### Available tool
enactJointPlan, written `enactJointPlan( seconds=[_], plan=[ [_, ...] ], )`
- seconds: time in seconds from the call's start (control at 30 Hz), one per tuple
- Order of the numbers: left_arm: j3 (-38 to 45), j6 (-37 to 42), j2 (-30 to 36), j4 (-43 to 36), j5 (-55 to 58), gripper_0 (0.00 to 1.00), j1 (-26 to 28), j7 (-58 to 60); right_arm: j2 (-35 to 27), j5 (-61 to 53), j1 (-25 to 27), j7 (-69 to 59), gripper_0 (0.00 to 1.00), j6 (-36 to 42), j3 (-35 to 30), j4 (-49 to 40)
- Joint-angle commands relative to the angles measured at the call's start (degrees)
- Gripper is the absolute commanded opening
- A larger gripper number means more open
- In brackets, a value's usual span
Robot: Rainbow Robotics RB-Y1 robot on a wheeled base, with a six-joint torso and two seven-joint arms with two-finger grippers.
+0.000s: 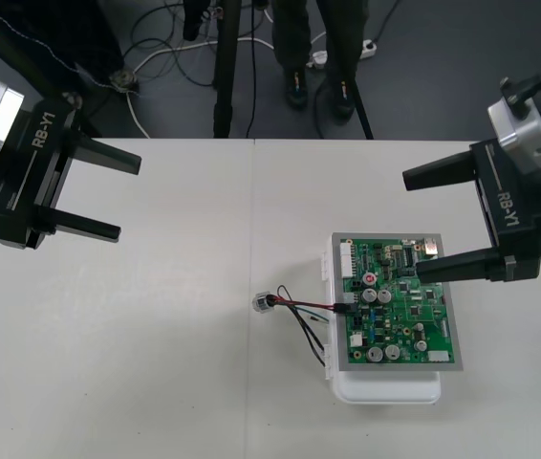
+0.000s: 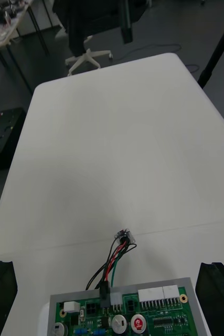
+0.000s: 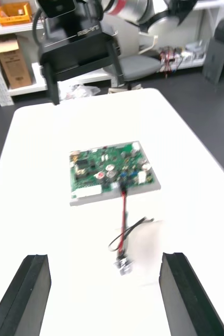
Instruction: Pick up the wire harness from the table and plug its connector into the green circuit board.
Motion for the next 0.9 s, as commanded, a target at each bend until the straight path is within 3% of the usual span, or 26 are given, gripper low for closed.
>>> enactJointPlan(
  seconds=[0.03,0.3,0.9],
  plan=[
    [1.73,3.62,3.04,-2.46,1.14,0.61,-0.64,0.33,-3.38,-5.92,2.11,7.35,1.0,2.27,-1.55,3.31],
    [1.73,3.62,3.3,-2.55,1.14,0.61,-0.64,0.41,-3.46,-12.51,5.45,16.49,1.0,2.71,-4.19,5.42],
    [1.73,3.62,3.3,-2.55,1.14,0.62,-0.64,0.41,-3.38,-10.57,6.24,13.15,1.0,-7.31,-11.83,2.69]
  ],
)
